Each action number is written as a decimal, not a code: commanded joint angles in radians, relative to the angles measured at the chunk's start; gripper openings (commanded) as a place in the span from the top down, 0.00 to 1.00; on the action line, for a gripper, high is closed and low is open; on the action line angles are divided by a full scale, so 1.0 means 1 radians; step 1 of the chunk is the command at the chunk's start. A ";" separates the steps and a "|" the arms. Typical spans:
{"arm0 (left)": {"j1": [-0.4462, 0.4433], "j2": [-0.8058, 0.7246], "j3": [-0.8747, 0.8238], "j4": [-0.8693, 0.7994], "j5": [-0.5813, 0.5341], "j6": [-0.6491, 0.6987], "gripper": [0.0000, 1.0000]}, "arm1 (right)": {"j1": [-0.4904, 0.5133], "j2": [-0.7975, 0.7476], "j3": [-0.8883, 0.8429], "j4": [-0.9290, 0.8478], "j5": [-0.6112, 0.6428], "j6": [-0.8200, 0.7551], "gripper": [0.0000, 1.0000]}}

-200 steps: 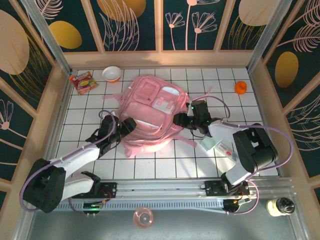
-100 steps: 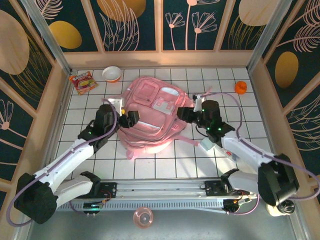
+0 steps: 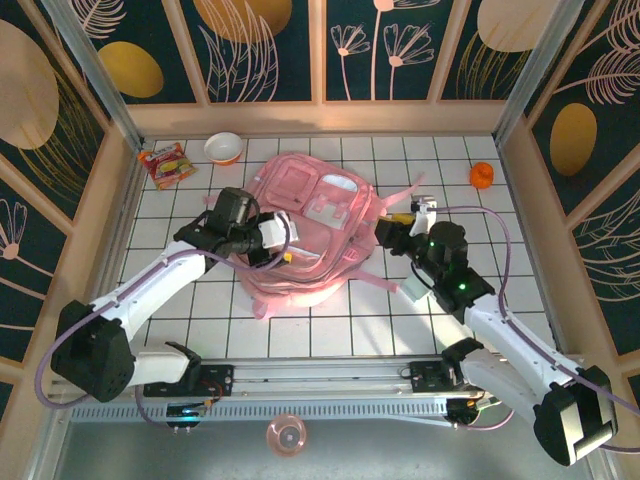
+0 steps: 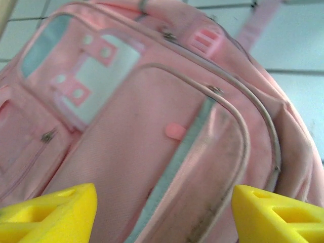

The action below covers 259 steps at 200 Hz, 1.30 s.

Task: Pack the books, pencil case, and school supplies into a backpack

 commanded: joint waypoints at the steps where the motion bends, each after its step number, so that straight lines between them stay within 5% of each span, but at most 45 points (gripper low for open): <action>1: -0.016 0.029 -0.019 -0.008 0.054 0.262 0.30 | -0.005 -0.007 -0.009 -0.001 0.012 -0.001 0.52; 49: -0.065 0.083 -0.087 0.123 -0.124 0.370 0.28 | -0.005 0.009 -0.017 0.011 0.004 0.009 0.52; 158: -0.079 0.220 -0.120 0.286 -0.205 0.357 0.36 | -0.005 0.009 -0.025 0.014 -0.004 0.008 0.52; 190: -0.080 0.173 -0.119 0.320 -0.168 0.256 0.66 | -0.016 0.016 -0.031 0.010 -0.009 -0.002 0.52; 212: -0.068 0.106 -0.154 0.392 -0.078 0.167 1.00 | -0.105 0.069 -0.018 0.015 -0.198 -0.019 0.52; 259: 0.065 -0.019 -0.135 0.420 0.214 0.004 1.00 | -0.225 0.356 0.172 -0.127 -0.494 -0.155 0.50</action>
